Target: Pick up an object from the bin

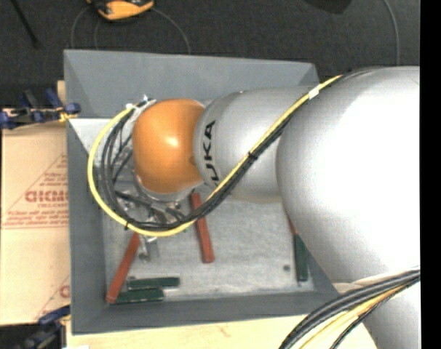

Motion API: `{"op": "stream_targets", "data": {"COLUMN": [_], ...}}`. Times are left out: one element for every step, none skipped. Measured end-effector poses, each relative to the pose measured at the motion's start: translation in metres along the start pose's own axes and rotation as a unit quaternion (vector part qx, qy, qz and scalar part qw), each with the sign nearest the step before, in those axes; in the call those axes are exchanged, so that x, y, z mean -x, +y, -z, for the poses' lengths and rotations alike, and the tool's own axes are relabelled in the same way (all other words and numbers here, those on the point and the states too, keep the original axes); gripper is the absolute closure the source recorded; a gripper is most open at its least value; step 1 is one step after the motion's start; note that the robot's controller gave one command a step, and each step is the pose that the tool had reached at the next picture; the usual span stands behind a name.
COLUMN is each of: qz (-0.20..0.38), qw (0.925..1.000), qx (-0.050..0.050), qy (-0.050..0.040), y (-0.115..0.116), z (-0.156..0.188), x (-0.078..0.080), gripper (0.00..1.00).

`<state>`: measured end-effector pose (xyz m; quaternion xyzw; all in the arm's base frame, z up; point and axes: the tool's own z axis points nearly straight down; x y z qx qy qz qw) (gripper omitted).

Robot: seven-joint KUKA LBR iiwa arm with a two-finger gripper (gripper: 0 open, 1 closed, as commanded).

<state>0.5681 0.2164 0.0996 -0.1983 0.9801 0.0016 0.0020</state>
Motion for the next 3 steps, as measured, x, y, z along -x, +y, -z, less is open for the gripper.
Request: {"op": "stream_targets", "data": {"qz": [-0.032, -0.033, -0.046], "qw": [0.9995, 0.9995, 0.9989], "qx": [-0.001, 0.0, -0.002], "qy": [0.0022, 0.0021, 0.0009], "y": [-0.01, -0.01, -0.047], "z": [-0.028, -0.028, 0.075], "x": [-0.076, -0.076, -0.075], "gripper": [1.0, 1.0, 1.0]}}
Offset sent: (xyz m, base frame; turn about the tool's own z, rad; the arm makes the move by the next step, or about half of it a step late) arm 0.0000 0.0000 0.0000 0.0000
